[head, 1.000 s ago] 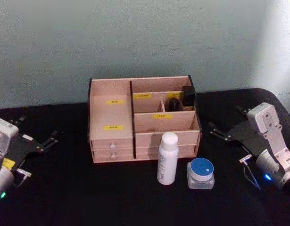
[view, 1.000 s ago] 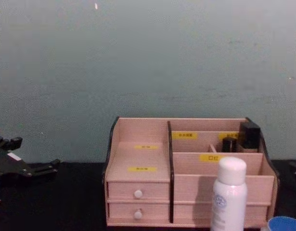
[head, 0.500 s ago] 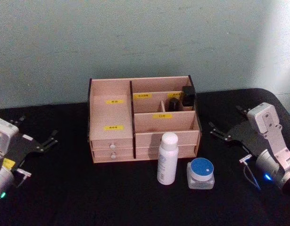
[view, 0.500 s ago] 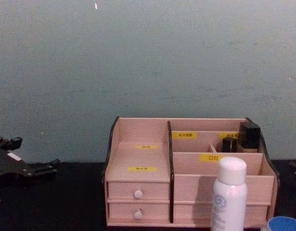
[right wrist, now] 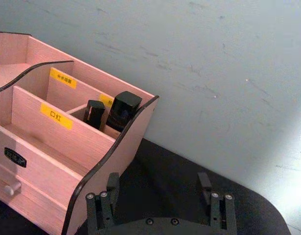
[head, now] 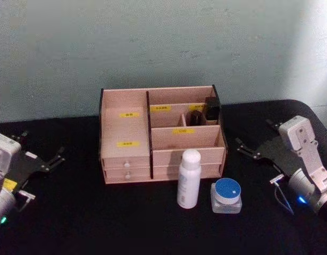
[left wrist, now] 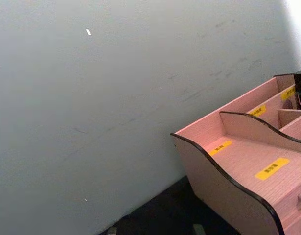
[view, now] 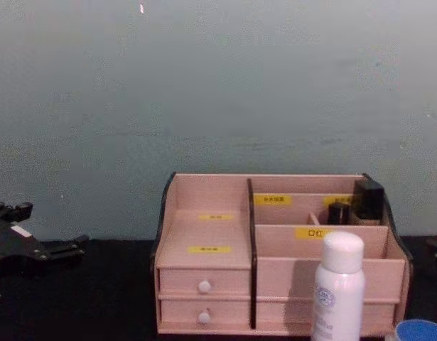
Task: Pick up the facial cleanser and watermelon frost from the table and place them into the tiered storage box.
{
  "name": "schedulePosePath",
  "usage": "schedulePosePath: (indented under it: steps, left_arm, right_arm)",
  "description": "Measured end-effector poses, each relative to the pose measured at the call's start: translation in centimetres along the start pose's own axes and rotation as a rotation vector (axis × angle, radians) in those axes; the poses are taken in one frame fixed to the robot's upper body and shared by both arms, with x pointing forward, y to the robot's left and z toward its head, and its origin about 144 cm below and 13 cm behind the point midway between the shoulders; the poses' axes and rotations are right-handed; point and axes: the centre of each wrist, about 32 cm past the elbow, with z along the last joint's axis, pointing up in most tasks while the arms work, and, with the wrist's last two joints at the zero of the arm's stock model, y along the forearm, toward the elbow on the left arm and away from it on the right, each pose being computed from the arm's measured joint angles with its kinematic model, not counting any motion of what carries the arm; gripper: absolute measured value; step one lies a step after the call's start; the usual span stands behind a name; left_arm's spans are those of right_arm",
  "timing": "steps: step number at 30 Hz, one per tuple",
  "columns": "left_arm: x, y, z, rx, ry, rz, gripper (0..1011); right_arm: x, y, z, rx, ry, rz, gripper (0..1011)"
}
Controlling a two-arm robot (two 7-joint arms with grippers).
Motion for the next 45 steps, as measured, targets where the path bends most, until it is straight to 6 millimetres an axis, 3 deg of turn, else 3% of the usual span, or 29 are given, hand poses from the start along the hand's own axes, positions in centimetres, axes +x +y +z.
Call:
schedulePosePath:
  steps: [17, 32, 45]
  left_arm:
    - [0.0, 0.0, 0.0, 0.0, 0.0, 0.0, 1001]
    - [0.0, 0.0, 0.0, 0.0, 0.0, 0.0, 1001]
    - [0.0, 0.0, 0.0, 0.0, 0.0, 0.0, 1001]
  right_arm:
    - [0.6, -1.2, 0.3, 0.017, 0.007, 0.001, 1000]
    - [2.6, -6.9, 1.1, 0.07, 0.016, 0.145, 1000]
    - [2.3, -8.4, 1.2, 0.113, 0.002, 0.329, 1000]
